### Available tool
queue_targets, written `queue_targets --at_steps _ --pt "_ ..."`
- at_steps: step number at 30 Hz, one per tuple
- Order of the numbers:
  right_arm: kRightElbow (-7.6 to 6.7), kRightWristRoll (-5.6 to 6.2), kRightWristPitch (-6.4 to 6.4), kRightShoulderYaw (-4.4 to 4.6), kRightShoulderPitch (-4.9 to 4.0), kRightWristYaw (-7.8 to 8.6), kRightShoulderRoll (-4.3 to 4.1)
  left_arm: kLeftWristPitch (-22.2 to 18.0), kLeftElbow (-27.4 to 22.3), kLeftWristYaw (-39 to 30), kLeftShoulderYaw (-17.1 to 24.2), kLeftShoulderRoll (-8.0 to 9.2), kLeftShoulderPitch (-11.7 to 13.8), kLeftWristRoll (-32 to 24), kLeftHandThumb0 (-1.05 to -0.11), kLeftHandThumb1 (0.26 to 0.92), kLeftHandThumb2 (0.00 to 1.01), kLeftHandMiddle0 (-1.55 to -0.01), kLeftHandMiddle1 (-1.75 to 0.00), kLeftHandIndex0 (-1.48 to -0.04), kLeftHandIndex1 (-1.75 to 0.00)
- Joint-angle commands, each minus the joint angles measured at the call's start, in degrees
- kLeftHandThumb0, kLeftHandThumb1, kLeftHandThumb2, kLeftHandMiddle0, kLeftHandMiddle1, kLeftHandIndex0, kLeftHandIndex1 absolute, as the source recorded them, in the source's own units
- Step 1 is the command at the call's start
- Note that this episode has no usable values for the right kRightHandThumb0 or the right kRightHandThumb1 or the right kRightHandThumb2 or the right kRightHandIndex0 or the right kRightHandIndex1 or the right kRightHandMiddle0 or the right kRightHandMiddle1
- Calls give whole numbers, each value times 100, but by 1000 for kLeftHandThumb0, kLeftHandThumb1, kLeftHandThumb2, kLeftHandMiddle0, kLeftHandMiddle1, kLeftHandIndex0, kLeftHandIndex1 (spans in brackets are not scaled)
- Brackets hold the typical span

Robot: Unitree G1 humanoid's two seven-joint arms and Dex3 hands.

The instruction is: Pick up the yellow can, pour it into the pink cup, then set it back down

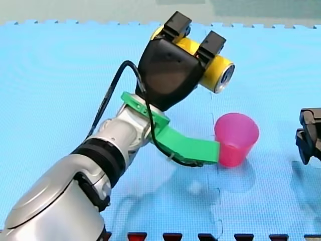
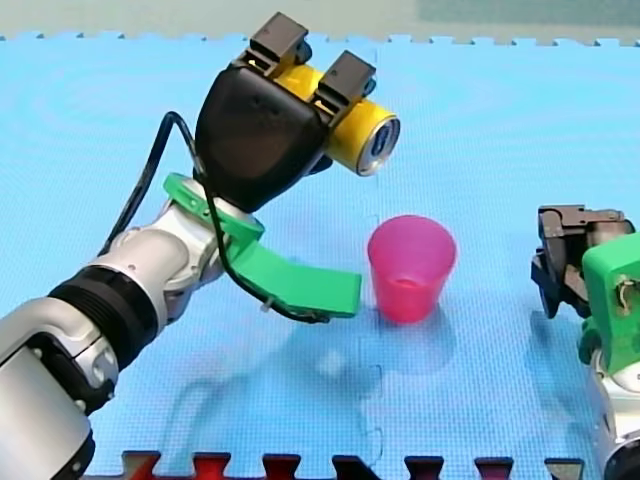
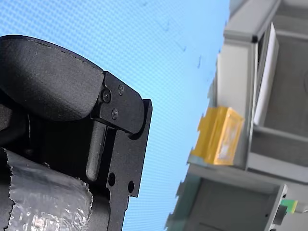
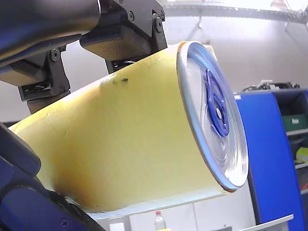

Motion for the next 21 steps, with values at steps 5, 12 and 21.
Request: queue_targets --at_steps 5,12,21 --pt "-32 -30 -51 18 47 -81 -47 -99 -73 65 98 92 42 -100 -414 882 0 -764 -1746 -712 -1359" --pt "-41 7 -34 4 55 8 -69 -158 -35 193 166 104 87 -178 -398 882 0 -770 -1746 -629 -1551" --pt "-85 -11 16 22 58 -1 -87 -334 17 308 458 242 139 -445 -381 882 0 -779 -1746 -601 -1609"
